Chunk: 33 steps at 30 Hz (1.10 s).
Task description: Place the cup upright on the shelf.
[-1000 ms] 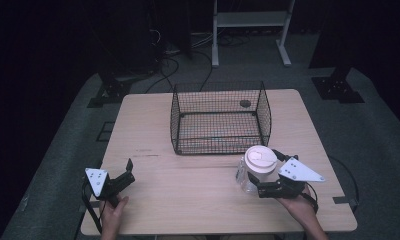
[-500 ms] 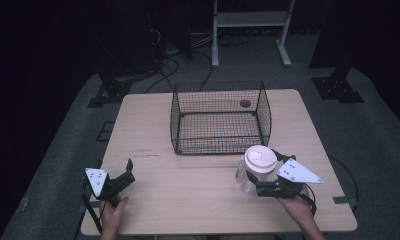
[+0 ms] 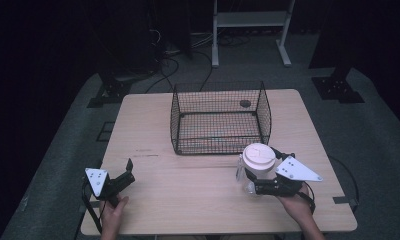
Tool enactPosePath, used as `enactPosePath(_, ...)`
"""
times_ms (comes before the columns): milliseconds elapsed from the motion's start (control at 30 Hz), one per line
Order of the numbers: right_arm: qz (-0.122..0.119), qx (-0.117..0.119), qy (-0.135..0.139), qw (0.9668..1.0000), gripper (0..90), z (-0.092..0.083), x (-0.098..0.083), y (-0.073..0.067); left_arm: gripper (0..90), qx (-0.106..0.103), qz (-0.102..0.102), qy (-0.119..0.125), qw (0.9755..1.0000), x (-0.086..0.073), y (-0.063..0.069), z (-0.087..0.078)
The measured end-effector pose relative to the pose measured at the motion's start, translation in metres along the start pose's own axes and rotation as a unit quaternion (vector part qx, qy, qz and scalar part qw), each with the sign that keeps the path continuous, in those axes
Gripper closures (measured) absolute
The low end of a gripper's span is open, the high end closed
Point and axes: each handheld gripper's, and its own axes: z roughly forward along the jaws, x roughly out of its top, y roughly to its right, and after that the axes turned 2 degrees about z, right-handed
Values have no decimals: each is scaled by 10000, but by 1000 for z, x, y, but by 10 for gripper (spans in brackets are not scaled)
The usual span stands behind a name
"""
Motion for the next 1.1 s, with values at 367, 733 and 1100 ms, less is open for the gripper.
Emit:
enactPosePath(367,-138,85,158,9997,52,10,33,0,0,0,-16,2,10000,0,0,0)
enactPosePath(733,-195,125,301,9993,52,33,70,2,0,-4,-29,-3,10000,0,-1,0)
enactPosePath(1100,-288,50,380,9989,51,57,97,4,0,-5,-57,8,10000,0,-1,0)
